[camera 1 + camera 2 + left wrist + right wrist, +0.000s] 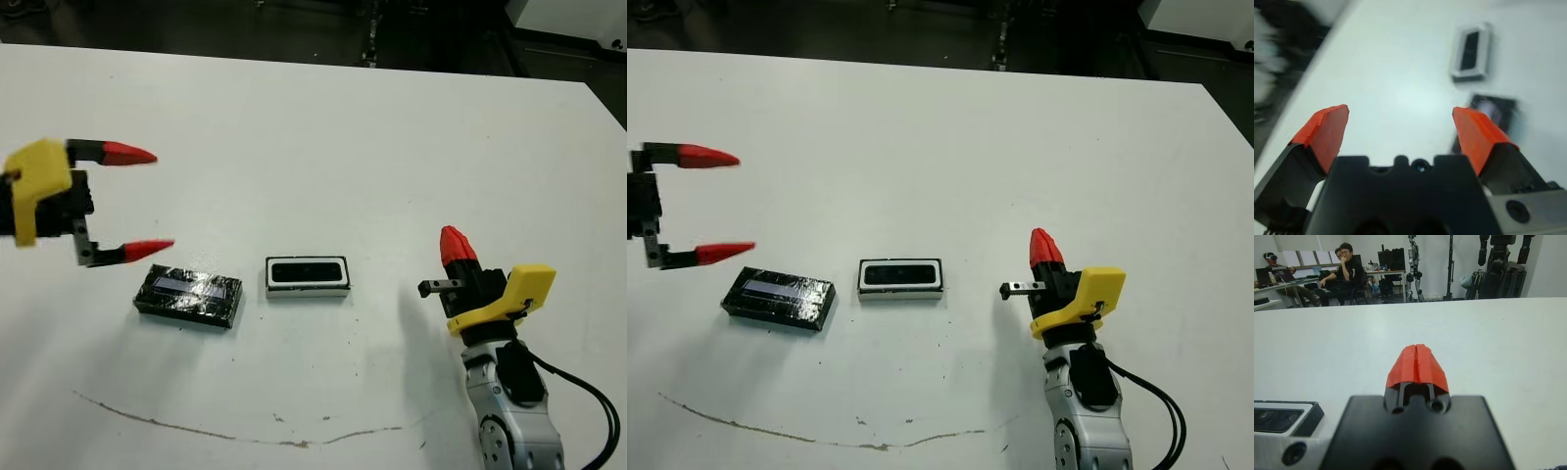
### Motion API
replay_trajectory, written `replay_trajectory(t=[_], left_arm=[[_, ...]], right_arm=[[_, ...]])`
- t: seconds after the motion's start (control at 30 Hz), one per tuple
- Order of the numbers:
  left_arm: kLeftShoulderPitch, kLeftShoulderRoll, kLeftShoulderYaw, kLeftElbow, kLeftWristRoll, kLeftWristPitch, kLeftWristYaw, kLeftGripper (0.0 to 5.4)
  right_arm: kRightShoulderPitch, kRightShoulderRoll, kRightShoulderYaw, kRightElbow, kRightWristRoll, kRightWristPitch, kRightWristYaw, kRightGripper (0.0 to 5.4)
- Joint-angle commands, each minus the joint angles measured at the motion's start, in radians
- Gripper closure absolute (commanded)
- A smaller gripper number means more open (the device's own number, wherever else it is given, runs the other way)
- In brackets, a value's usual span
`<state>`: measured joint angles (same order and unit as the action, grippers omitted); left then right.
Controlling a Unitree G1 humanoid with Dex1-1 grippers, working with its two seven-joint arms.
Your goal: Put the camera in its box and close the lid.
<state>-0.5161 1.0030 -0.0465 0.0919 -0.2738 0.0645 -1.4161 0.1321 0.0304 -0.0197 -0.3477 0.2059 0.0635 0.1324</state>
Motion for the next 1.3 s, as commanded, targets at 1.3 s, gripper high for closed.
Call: replay_trajectory(t=[1.3], left_arm=[[-0.141,-0.104,-0.436,0.306,-0.148,-0.090,-0.198,0.00]], right_arm=[[0.009,-0.015,-0.010,0.006,0.005,-0.001,-0.006,5.39]])
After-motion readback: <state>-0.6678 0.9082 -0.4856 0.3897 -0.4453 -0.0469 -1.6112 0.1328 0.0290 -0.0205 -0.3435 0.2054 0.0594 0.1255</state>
